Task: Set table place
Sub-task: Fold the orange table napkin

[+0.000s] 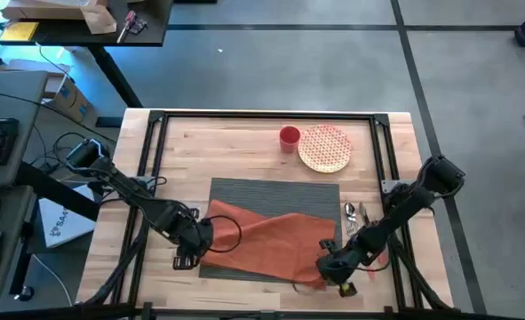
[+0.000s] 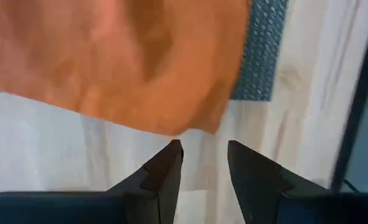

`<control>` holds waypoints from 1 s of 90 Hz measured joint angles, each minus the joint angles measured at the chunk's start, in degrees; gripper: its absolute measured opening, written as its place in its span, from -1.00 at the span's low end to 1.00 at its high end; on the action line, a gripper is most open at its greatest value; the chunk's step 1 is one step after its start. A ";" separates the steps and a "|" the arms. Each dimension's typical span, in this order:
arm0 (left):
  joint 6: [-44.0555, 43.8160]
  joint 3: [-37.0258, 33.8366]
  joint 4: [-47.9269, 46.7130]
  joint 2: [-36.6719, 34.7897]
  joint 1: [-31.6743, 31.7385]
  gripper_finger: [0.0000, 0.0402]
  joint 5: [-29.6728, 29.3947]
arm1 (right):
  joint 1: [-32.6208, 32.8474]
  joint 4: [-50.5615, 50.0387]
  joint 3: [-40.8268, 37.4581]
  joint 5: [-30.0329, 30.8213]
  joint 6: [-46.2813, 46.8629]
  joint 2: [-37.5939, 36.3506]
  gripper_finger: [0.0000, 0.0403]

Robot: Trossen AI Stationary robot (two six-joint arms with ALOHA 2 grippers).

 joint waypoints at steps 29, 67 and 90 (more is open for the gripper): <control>-0.57 0.00 0.08 -0.24 -0.01 -0.42 -4.93 | -7.62 -21.80 0.02 18.14 32.74 -12.33 -1.00; -3.75 0.00 -0.09 -0.24 6.51 -0.37 -20.19 | -15.09 -30.12 -0.04 18.27 40.48 -13.72 -1.00; -2.56 -6.65 5.24 -0.19 20.06 -0.17 -1.17 | -15.64 -28.16 -0.04 17.48 37.12 -13.72 -1.00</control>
